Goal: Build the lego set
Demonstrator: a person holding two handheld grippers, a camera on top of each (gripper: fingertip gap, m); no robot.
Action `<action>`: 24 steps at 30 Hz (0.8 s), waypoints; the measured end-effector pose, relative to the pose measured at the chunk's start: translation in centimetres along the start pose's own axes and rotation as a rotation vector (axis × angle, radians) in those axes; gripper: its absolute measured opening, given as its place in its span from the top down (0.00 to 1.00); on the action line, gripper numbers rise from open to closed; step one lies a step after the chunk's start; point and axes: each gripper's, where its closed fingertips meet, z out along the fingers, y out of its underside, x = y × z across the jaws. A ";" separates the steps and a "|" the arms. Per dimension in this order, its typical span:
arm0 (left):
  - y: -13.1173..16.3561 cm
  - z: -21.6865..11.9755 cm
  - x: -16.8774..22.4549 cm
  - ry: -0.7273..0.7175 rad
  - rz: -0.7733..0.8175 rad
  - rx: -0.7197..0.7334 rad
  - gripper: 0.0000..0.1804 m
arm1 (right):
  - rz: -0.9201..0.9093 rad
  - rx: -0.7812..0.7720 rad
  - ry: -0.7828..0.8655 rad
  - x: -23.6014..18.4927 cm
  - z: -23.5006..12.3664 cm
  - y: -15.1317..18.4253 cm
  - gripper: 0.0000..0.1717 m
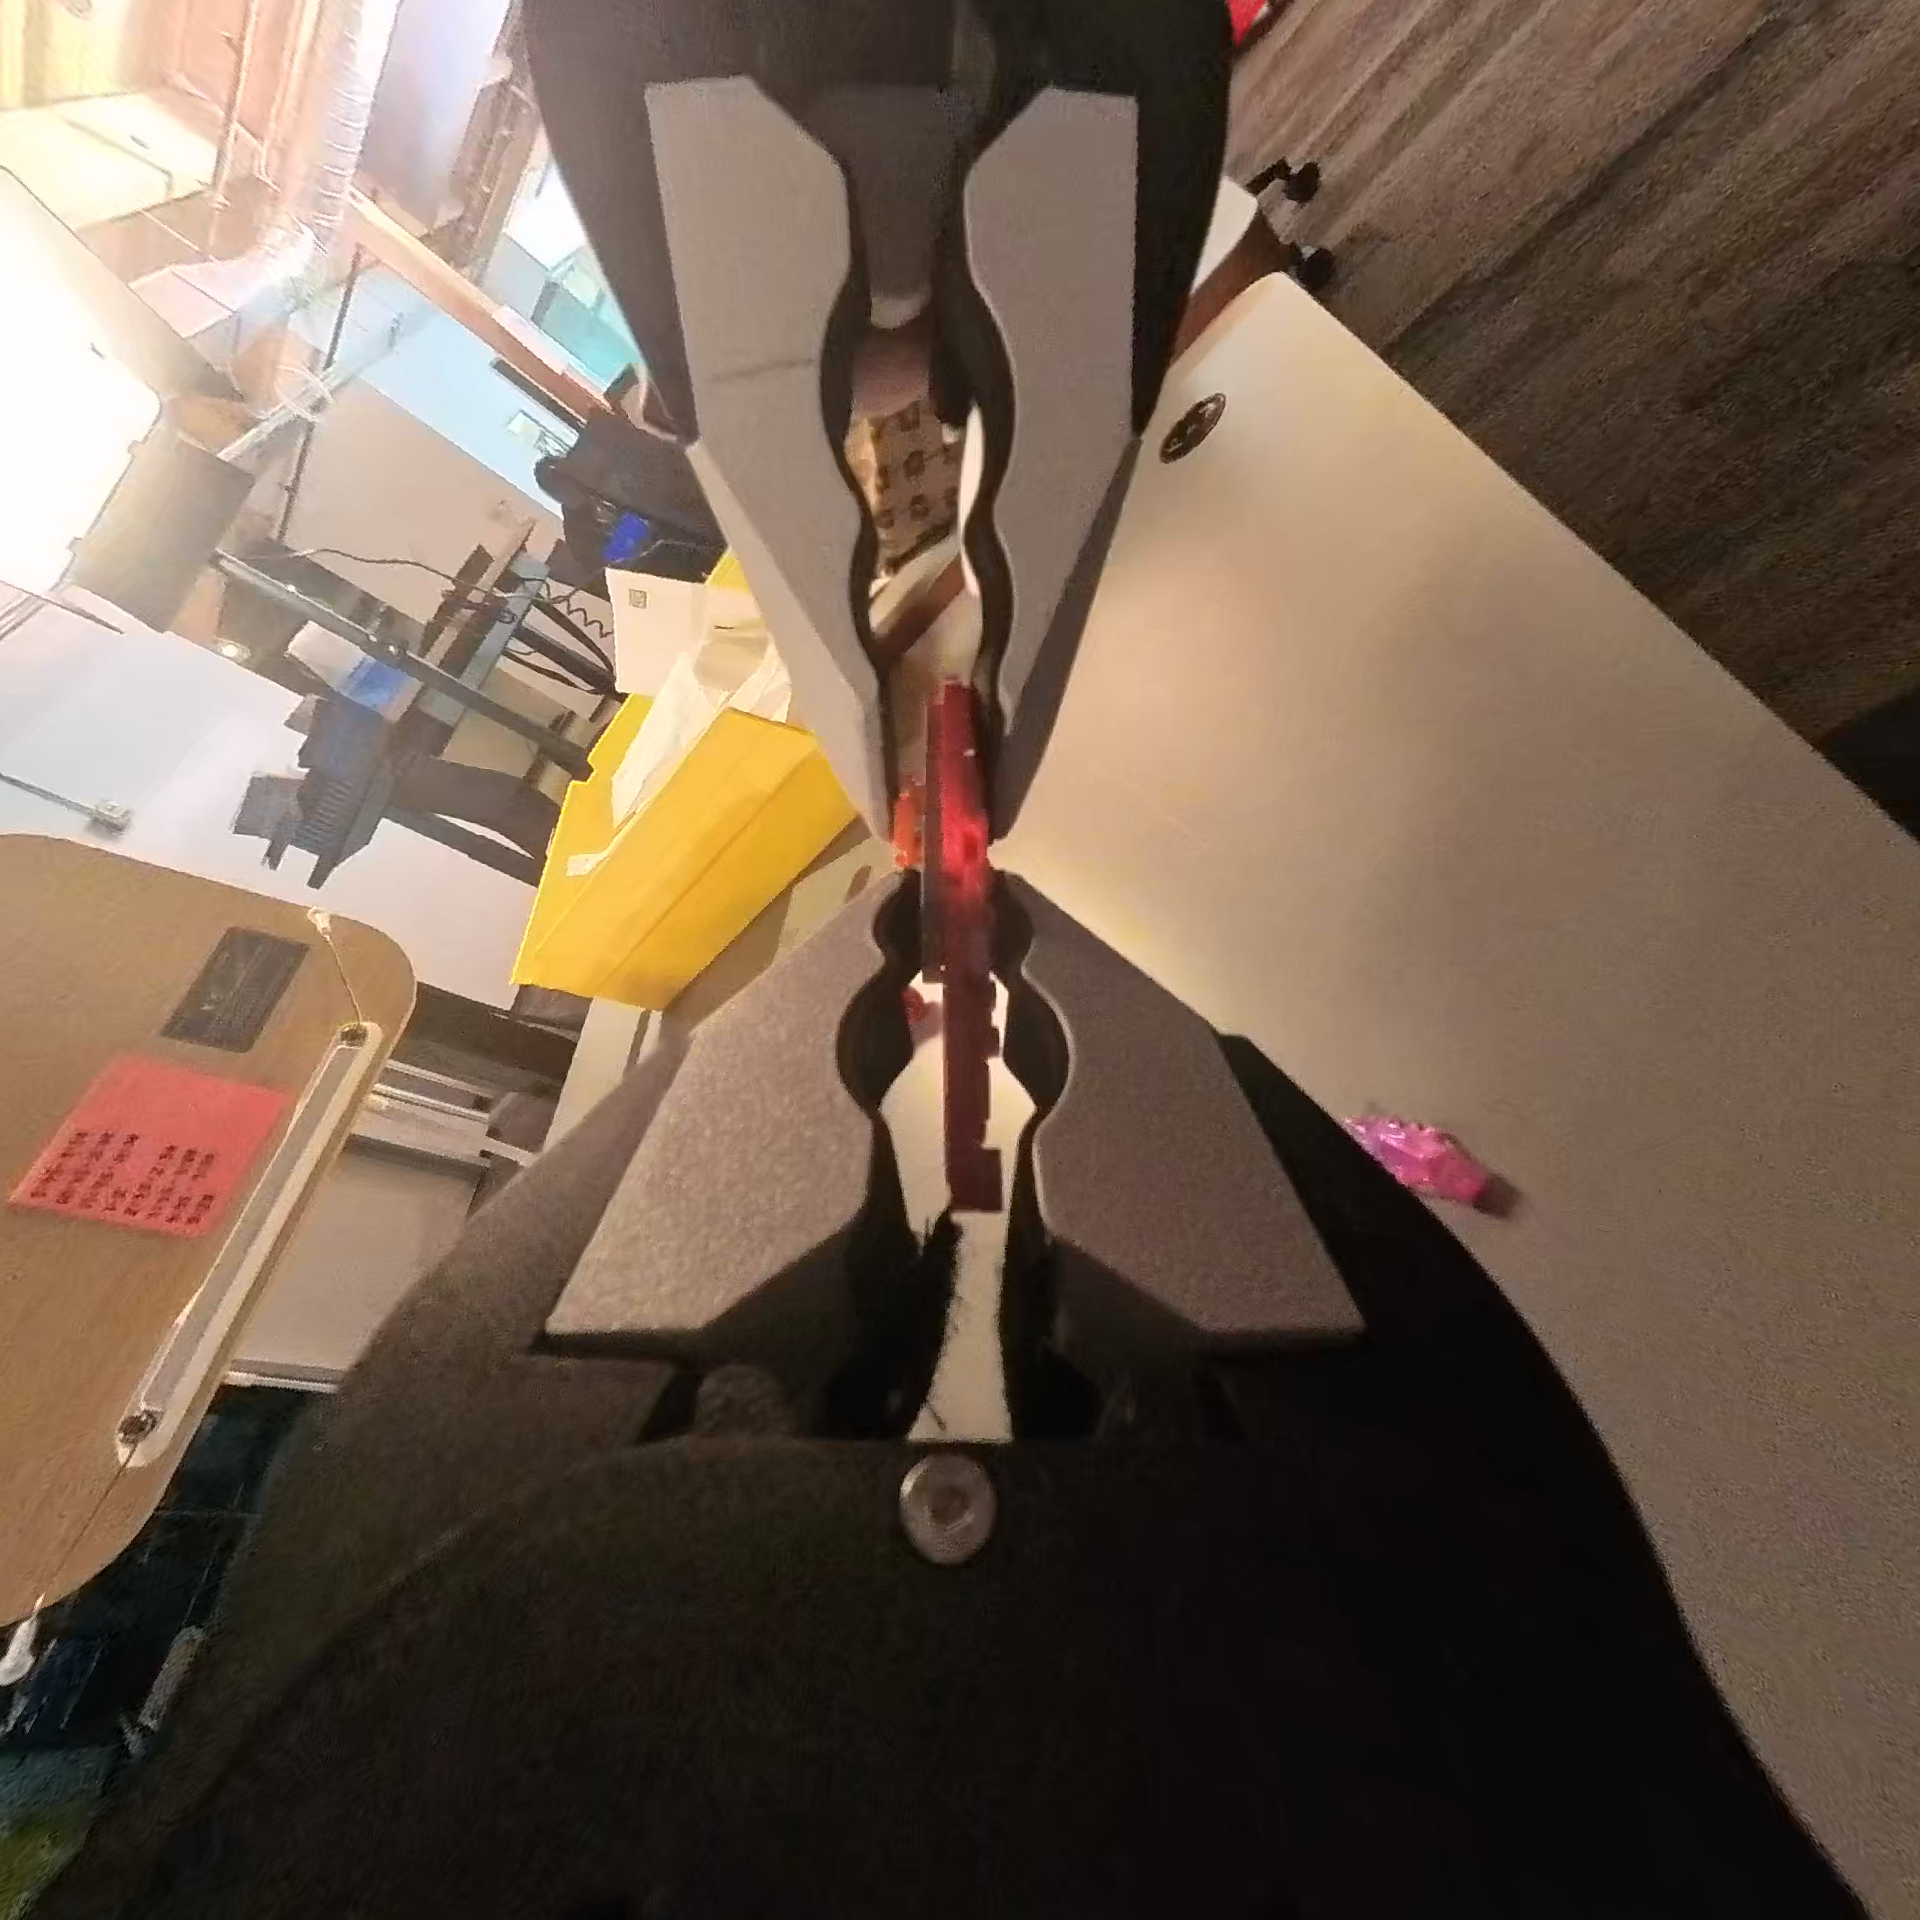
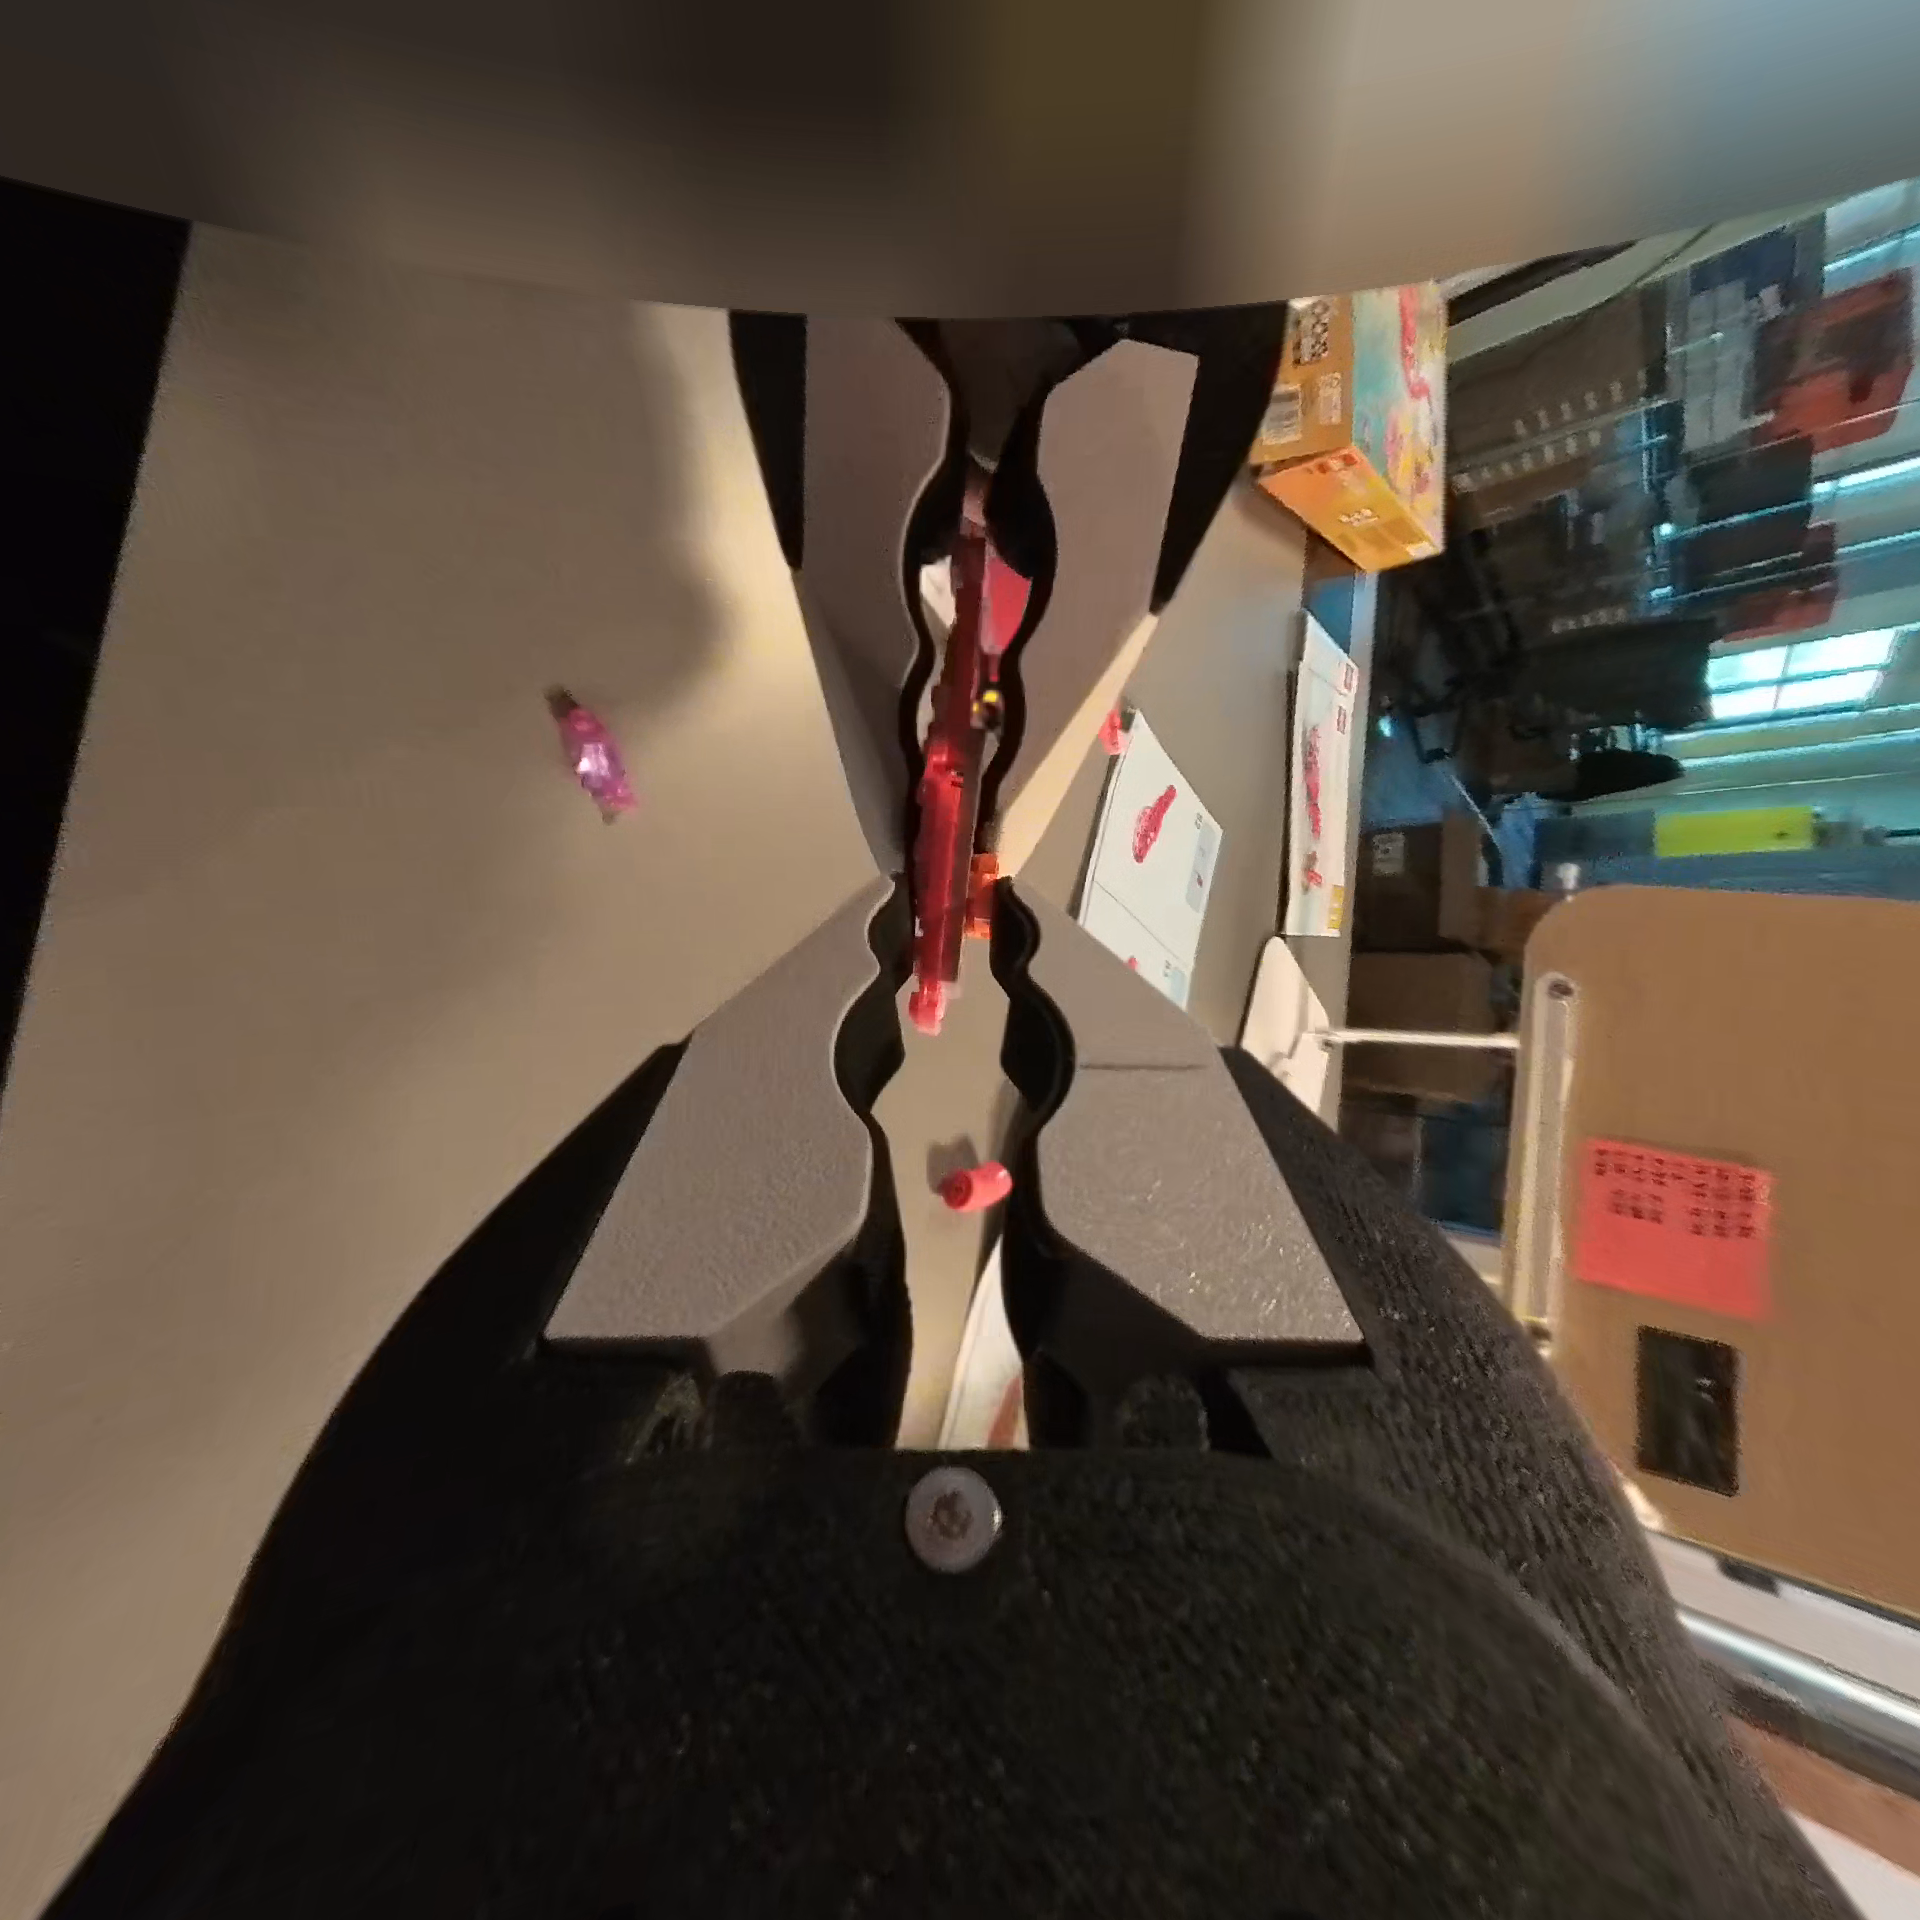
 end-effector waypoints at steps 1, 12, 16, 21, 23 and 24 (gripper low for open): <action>0.1 0.0 0.0 -0.001 -0.001 -0.002 0.95 | -0.005 -0.007 0.000 0.0 0.0 0.1 0.93; -0.3 -1.1 -1.7 -0.093 0.064 0.041 0.94 | 0.179 0.105 0.045 1.4 -0.7 -0.1 0.93; -0.1 -0.9 -2.0 -0.131 0.139 -0.006 0.95 | 0.142 0.071 0.071 1.6 -0.4 0.2 0.93; 0.2 -0.6 -2.1 -0.159 0.205 -0.057 0.95 | 0.014 -0.023 0.112 1.4 -0.2 0.7 0.93; 0.2 -0.6 -2.1 -0.164 0.227 -0.072 0.95 | -0.044 -0.063 0.130 1.4 -0.1 0.9 0.93; 0.2 -0.6 -2.0 -0.162 0.232 -0.079 0.95 | -0.073 -0.079 0.136 1.3 0.0 0.9 0.92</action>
